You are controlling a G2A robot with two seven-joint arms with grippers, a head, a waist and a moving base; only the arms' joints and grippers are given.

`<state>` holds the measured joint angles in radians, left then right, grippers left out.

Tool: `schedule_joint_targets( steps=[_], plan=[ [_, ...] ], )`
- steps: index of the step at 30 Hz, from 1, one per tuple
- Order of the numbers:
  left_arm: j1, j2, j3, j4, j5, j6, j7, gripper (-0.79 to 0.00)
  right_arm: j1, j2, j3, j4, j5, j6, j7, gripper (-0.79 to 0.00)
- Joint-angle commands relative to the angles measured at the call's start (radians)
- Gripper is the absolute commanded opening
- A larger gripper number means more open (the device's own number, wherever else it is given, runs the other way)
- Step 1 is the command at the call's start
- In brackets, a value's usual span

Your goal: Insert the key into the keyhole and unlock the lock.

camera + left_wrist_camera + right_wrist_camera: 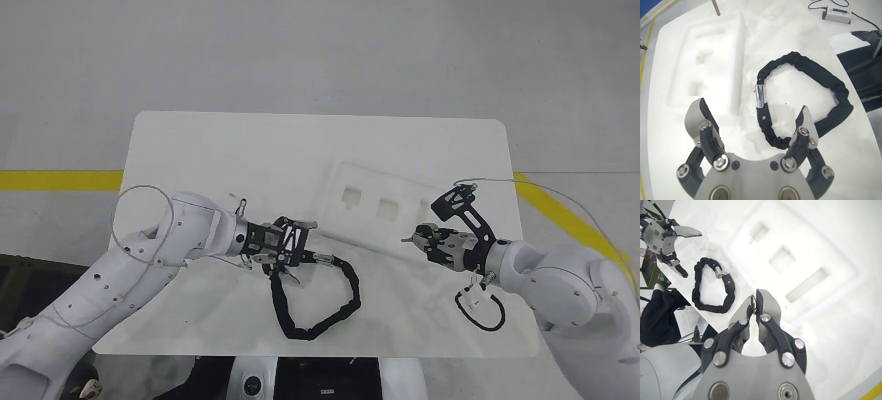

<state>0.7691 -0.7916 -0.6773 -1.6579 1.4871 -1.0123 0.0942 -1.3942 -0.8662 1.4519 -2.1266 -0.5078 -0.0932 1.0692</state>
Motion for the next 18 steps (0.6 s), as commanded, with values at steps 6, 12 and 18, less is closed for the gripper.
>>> schedule_joint_targets(
  steps=[6,12,18],
  plan=[
    [-0.047,0.007,0.103,0.018,-0.009,0.0,-0.011,0.0,0.0,0.0,0.0,0.0,0.0,0.0,0.0,-0.785],
    [-0.073,0.007,0.137,0.033,-0.033,0.0,-0.024,0.0,0.0,0.0,0.0,0.0,0.0,0.0,0.0,-0.785],
    [-0.073,0.007,0.137,0.033,-0.033,0.0,-0.024,0.0,0.0,0.0,0.0,0.0,0.0,0.0,0.0,-0.785]
  ],
)
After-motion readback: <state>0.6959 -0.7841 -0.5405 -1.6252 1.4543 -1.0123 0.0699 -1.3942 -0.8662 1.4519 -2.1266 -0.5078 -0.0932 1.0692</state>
